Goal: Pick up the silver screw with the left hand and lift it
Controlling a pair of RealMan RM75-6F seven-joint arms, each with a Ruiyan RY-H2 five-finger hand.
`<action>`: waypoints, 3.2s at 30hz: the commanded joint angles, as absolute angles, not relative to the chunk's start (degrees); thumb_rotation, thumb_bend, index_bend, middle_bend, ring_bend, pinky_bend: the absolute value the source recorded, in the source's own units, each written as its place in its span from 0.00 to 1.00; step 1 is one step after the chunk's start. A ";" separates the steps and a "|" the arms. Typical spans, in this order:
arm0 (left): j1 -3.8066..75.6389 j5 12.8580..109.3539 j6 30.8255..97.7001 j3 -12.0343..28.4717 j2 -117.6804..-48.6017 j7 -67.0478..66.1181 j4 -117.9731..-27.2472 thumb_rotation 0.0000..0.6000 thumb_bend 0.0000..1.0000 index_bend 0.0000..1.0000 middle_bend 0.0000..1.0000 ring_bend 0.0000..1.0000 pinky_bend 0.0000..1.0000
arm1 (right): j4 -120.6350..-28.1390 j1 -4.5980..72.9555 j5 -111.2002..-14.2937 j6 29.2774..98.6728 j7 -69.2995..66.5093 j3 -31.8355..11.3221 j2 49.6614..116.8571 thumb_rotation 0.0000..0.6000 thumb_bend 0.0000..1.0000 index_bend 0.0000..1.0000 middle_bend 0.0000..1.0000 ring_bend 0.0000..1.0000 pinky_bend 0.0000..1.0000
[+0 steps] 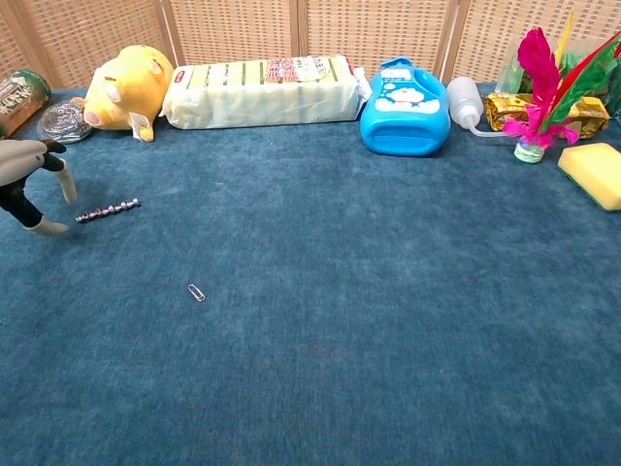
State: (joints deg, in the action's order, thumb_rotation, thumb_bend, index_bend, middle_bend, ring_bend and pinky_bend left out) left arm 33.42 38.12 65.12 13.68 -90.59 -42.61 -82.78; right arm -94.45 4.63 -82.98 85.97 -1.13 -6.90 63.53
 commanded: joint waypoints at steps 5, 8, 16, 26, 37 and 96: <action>34.47 37.89 64.59 13.55 -92.06 -41.52 -80.66 1.00 0.45 0.40 0.00 0.00 0.00 | -94.58 4.69 -83.07 85.90 -0.97 -6.84 63.68 1.00 0.14 0.00 0.00 0.00 0.00; 34.84 37.86 64.84 13.44 -92.77 -41.53 -79.83 1.00 0.45 0.41 0.00 0.00 0.00 | -94.53 4.74 -83.05 85.81 -0.79 -6.81 63.76 1.00 0.14 0.00 0.00 0.00 0.00; 35.86 38.08 66.25 13.69 -94.02 -41.90 -79.29 1.00 0.52 0.43 0.00 0.00 0.00 | -94.54 4.72 -83.01 85.84 -0.93 -6.83 63.68 1.00 0.14 0.00 0.00 0.00 0.00; 36.61 35.97 67.16 13.54 -95.18 -44.09 -78.92 1.00 0.62 0.43 0.00 0.00 0.00 | -94.48 4.73 -83.03 85.85 -1.13 -6.85 63.57 1.00 0.14 0.00 0.00 0.00 0.00; 36.79 35.76 67.14 12.96 -95.71 -44.25 -78.60 1.00 0.65 0.44 0.00 0.00 0.00 | -94.51 4.72 -82.98 85.89 -1.35 -6.91 63.51 1.00 0.14 0.00 0.00 0.00 0.00; 36.92 38.31 69.55 12.54 -96.69 -45.03 -78.09 1.00 0.76 0.49 0.00 0.00 0.00 | -94.83 4.70 -82.55 85.58 -2.27 -6.99 63.09 1.00 0.14 0.00 0.00 0.00 0.00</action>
State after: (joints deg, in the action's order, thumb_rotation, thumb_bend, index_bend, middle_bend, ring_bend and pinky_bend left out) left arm 37.00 38.00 69.32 12.66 -97.00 -45.02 -77.70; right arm -94.83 4.70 -82.55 85.58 -2.27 -6.99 63.09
